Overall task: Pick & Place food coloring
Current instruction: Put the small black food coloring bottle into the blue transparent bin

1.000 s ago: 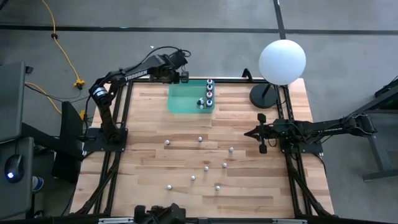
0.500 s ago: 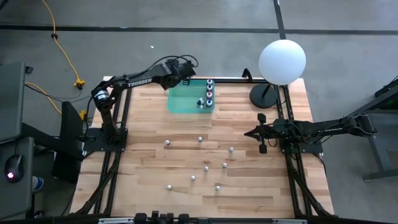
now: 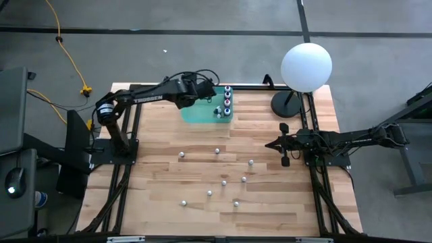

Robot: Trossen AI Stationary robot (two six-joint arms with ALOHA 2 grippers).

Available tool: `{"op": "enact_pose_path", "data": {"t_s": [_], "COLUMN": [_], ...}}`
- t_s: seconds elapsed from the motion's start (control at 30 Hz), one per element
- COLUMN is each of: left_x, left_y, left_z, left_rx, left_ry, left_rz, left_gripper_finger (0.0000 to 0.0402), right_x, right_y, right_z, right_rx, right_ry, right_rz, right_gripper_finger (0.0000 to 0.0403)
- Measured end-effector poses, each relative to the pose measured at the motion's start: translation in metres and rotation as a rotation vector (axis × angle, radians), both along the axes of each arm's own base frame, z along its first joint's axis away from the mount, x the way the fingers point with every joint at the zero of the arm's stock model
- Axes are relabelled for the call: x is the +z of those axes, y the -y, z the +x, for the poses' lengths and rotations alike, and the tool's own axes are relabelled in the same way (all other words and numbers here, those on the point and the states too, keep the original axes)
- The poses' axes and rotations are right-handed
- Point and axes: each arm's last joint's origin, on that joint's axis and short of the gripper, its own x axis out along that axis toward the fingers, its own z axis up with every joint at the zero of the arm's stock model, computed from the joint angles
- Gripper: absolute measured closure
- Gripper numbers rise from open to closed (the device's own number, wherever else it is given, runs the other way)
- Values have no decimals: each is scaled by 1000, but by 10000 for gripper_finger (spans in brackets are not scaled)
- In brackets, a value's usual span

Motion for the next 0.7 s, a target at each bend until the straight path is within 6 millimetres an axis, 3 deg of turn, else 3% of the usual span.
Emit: {"op": "enact_pose_path", "data": {"t_s": [0.33, 0.7], "left_x": [47, 87], "left_y": [35, 71], "left_z": [-36, -96], "left_rx": [-3, -22], "left_ry": [75, 58], "left_rz": [57, 99], "left_gripper_finger": [325, 325], "right_x": [0, 0], "right_y": [0, 0], "right_z": [0, 0], "right_rx": [0, 0], "right_ry": [0, 0], "right_rz": [0, 0], "right_gripper_finger": [402, 402]}}
